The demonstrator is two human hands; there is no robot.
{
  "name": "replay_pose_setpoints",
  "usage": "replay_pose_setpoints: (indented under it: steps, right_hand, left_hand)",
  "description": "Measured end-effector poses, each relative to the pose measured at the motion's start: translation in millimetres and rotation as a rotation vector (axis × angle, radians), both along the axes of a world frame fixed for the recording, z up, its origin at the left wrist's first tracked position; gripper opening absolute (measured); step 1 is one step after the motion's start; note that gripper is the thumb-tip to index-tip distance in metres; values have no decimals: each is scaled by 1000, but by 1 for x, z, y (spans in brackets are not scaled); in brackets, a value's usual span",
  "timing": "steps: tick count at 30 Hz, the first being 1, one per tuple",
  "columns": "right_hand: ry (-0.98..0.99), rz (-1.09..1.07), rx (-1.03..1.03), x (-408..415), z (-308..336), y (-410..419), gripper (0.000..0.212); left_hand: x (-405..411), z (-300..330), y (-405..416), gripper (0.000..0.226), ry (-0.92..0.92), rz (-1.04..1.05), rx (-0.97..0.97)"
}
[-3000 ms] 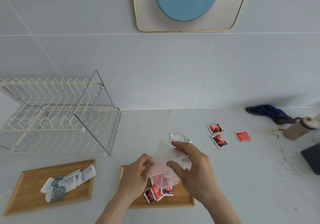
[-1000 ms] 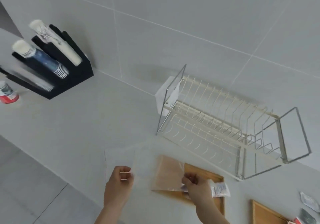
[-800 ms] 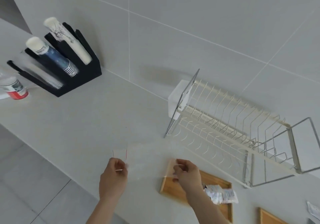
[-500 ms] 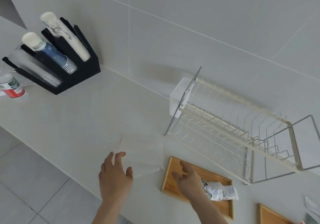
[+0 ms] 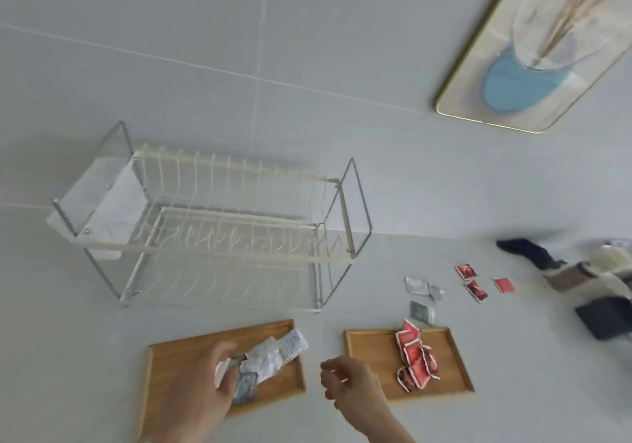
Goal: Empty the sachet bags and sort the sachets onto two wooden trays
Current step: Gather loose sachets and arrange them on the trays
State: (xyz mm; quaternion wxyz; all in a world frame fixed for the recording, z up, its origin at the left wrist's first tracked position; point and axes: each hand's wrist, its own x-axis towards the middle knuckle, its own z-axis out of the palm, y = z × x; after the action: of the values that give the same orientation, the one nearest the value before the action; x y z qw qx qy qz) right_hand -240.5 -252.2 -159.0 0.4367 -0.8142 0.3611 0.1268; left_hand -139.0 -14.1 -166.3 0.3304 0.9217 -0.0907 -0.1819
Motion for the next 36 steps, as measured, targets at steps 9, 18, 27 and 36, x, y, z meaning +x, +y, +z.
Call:
replay_pose_setpoints:
  steps: [9,18,27,36]
  right_hand:
    - [-105,-352,-23,-52,0,-189,12]
    - [-92,-292,-176,-35,-20,-350,12]
    - [-145,15,-355,30,-58,-396,48]
    - [-58,-8,-182,48,-78,-421,27]
  left_hand:
    - [-26,12,-208,22,76,-285,-39]
    - [-31,-2,-391,35,43,-415,37]
    - [-15,-28,-479,33,-35,-562,218]
    - [-4,-58,-496,32,-131,-729,404]
